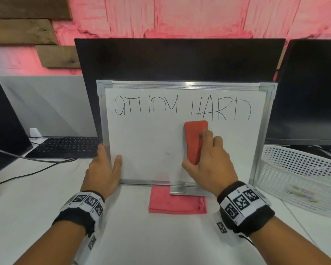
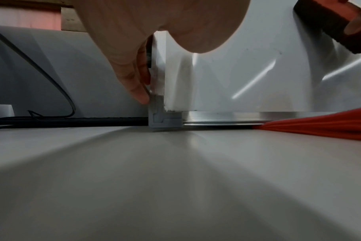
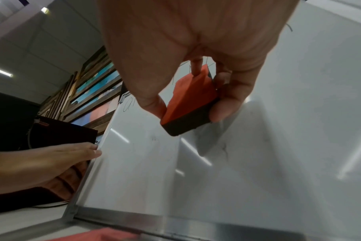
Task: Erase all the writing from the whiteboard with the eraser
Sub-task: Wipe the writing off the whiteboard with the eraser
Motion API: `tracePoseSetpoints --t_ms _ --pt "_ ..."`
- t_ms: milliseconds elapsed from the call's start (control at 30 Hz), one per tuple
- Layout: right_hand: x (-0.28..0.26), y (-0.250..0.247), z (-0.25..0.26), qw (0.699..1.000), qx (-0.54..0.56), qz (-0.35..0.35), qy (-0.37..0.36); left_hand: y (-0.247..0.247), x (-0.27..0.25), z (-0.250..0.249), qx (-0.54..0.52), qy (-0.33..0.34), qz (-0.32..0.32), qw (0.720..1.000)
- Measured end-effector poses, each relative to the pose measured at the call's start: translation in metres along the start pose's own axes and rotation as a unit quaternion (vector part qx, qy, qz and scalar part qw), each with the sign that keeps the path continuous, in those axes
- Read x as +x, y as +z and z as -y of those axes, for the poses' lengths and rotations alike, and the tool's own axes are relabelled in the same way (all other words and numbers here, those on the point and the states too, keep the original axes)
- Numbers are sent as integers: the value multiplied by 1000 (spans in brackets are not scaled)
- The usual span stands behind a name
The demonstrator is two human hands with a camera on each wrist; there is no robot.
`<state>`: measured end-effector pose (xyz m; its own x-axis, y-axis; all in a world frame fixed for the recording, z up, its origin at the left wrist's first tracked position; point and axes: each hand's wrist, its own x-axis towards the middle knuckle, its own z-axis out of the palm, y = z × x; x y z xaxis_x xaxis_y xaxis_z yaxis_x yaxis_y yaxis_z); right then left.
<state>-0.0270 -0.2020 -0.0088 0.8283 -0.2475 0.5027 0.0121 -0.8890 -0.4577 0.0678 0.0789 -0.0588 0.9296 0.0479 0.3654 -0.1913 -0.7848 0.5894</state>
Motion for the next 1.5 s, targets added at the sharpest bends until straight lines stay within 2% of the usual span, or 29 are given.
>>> tracePoseSetpoints --t_ms 133,233,300,400,567,700,933,1133,1333,1500 --pt "6 -6 -7 999 13 -24 20 2 -2 -11 40 6 -54 998" --pt "5 -9 -10 999 11 -32 18 1 -5 -17 63 71 -131 987" --pt "-2 -7 -13 1000 2 -19 18 0 -7 -18 60 115 -156 979" --pt "-6 -9 -18 1000 2 -14 23 3 -10 -24 51 167 -112 978" --pt "9 -18 -19 998 18 -50 29 14 -18 -40 5 246 29 969" --pt "-3 -13 -25 999 2 -21 31 25 -21 -52 -5 274 76 959" --pt "9 -27 -34 998 -4 -57 32 45 -24 -78 -4 303 110 947" --pt "-12 -23 -44 999 -23 -26 39 61 -32 -103 -4 329 126 936" --pt "11 -42 -44 997 -16 -69 36 70 -36 -117 -5 333 139 932" --pt "-6 -33 -52 998 -16 -39 36 70 -36 -117 2 326 142 935"
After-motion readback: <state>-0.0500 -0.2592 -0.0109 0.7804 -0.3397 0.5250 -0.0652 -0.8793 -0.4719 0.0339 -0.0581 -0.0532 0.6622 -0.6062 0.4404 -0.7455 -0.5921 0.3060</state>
